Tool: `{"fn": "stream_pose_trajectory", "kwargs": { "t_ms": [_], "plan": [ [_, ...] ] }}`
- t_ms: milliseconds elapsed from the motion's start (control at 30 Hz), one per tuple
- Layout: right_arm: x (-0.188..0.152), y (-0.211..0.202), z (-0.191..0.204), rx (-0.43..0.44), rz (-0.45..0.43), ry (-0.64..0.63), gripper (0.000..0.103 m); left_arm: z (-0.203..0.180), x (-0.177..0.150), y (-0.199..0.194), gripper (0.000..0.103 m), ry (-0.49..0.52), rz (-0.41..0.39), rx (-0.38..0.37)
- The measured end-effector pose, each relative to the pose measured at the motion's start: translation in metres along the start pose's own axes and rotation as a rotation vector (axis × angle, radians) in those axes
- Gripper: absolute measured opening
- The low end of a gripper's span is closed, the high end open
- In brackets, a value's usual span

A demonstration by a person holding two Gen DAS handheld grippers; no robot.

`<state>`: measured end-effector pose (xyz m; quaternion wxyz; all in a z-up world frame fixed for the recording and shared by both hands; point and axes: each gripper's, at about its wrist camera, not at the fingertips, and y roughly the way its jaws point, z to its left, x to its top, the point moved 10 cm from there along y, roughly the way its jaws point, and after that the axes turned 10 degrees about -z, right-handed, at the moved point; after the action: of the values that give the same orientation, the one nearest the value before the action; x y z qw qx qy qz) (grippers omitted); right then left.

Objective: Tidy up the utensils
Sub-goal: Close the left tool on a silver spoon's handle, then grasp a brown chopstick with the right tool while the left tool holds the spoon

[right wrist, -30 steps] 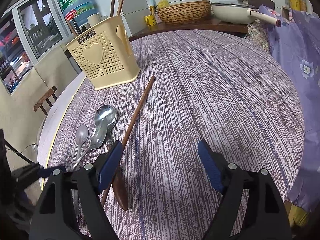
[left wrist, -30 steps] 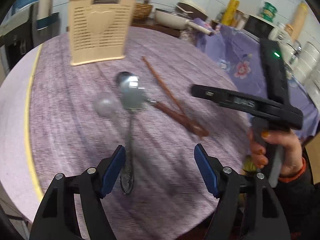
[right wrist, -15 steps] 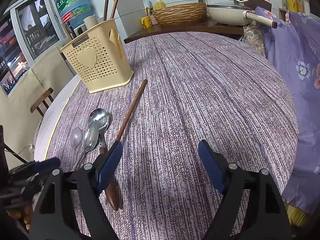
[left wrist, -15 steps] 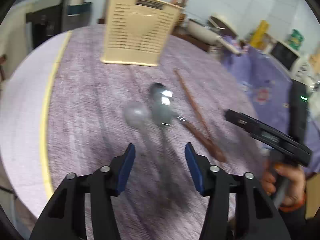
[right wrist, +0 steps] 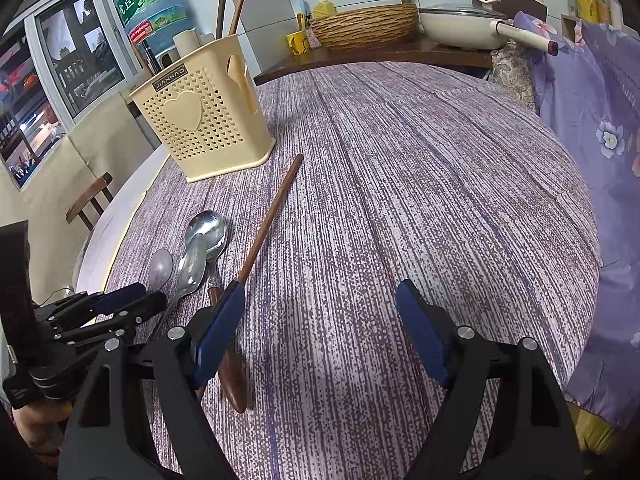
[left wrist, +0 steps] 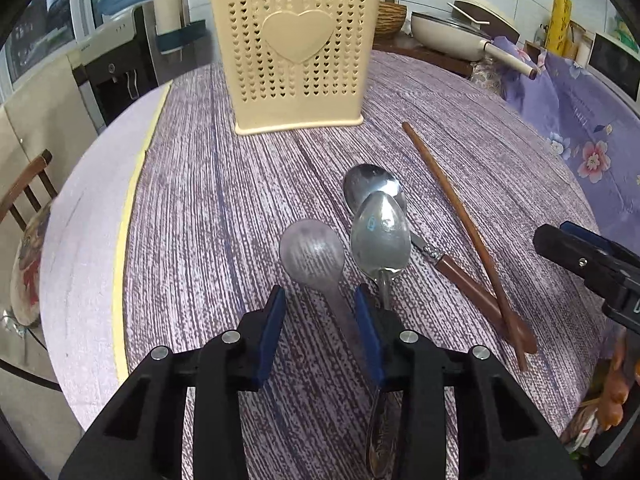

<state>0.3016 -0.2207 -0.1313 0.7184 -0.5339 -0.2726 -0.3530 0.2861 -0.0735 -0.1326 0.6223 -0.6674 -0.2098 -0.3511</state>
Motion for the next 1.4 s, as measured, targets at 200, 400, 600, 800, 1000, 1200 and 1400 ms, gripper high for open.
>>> {"fn": "stream_pose_trajectory", "kwargs": {
  "t_ms": [200,400,600,800,1000,1200,1400],
  "plan": [
    [-0.001,0.0,0.003,0.005,0.0,-0.004,0.078,0.0,0.005,0.007,0.035,-0.007,0.006,0.021],
    [-0.002,0.001,0.002,-0.001,0.006,-0.008,0.078,-0.004,0.014,0.016,0.034,-0.013,0.017,0.044],
    [-0.006,0.003,0.004,-0.005,0.018,-0.015,0.078,-0.006,0.02,0.02,0.034,-0.014,0.03,0.063],
    [-0.008,0.004,0.005,-0.002,0.024,-0.013,0.078,-0.006,0.023,0.023,0.035,-0.013,0.029,0.071],
    [-0.007,0.006,0.006,0.0,0.035,-0.024,0.078,-0.005,0.025,0.024,0.034,0.003,0.022,0.041],
    [0.002,0.014,0.015,0.01,0.048,-0.07,0.078,0.022,0.023,0.022,0.034,-0.009,0.022,0.036],
    [0.024,0.037,0.034,0.002,0.065,-0.154,0.077,0.053,0.023,0.024,0.034,-0.023,0.021,0.053]
  ]
}}
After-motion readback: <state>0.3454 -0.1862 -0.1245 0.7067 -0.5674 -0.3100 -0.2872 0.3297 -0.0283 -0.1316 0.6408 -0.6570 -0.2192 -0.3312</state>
